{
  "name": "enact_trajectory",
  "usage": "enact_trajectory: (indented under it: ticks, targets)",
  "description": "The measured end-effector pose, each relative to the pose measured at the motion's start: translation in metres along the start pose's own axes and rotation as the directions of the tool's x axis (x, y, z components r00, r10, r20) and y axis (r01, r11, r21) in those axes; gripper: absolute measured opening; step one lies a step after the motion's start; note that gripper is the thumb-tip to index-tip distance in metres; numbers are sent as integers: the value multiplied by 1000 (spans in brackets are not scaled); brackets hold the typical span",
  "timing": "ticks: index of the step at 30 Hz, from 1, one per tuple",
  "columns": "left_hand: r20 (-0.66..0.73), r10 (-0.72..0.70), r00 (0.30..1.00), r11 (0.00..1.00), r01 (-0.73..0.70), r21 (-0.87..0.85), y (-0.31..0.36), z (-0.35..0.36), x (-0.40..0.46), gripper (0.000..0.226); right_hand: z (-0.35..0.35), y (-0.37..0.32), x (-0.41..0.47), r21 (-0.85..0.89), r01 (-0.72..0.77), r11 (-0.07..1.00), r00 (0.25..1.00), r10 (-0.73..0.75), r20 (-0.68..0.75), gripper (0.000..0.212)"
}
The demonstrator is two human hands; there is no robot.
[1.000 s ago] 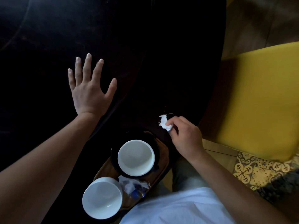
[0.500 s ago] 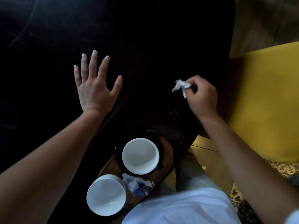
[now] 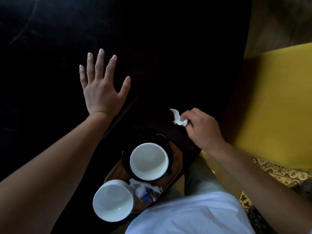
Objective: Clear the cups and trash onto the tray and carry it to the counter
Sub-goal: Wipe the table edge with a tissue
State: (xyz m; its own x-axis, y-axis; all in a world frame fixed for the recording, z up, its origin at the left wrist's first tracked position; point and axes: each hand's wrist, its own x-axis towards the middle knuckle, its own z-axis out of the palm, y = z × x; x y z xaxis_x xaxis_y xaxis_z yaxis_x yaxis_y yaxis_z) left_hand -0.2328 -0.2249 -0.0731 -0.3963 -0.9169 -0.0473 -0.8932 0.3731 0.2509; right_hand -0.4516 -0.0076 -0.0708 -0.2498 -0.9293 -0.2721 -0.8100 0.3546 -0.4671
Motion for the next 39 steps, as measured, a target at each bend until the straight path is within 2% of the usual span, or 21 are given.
enact_trajectory:
  ticks: [3, 8, 13, 18, 22, 28, 31, 36, 39]
  targets:
    - [-2, -1, 1000, 1000, 1, 4, 0, 0, 0, 69, -1, 2, -23, 37, 3, 999, 1000, -3, 9, 22]
    - [-7, 1, 1000, 1000, -1, 7, 1, -1, -1, 68, 10, -1, -25, -4, 53, 999, 998, -53, 22, 21]
    - [-8, 2, 1000, 1000, -2, 14, 0, 1, -1, 69, -6, 19, 22, -3, -83, 997, 986, 82, -145, 16]
    - [-3, -1, 1000, 1000, 1, 13, -1, 1, 0, 69, -14, 24, 55, 72, -57, 996, 971, 72, -226, 14]
    - [-6, -4, 1000, 1000, 4, 16, 1, 1, 1, 69, -1, 9, 52, 81, -40, 996, 981, 55, -185, 14]
    - [2, -8, 1000, 1000, 8, 11, 2, 1, 1, 70, 10, -7, -13, -24, 90, 996, 996, -90, 2, 19]
    - [8, -10, 1000, 1000, 10, 10, 1, 1, 1, 70, 6, 6, -43, -27, 43, 999, 997, -41, 67, 22]
    - [2, -10, 1000, 1000, 10, 15, 2, 0, 0, 69, -8, 36, -61, 11, -116, 993, 993, 116, -27, 15]
    - [2, -9, 1000, 1000, 9, 8, 3, 1, 0, 69, -2, 36, -76, 4, -121, 993, 992, 121, -20, 16]
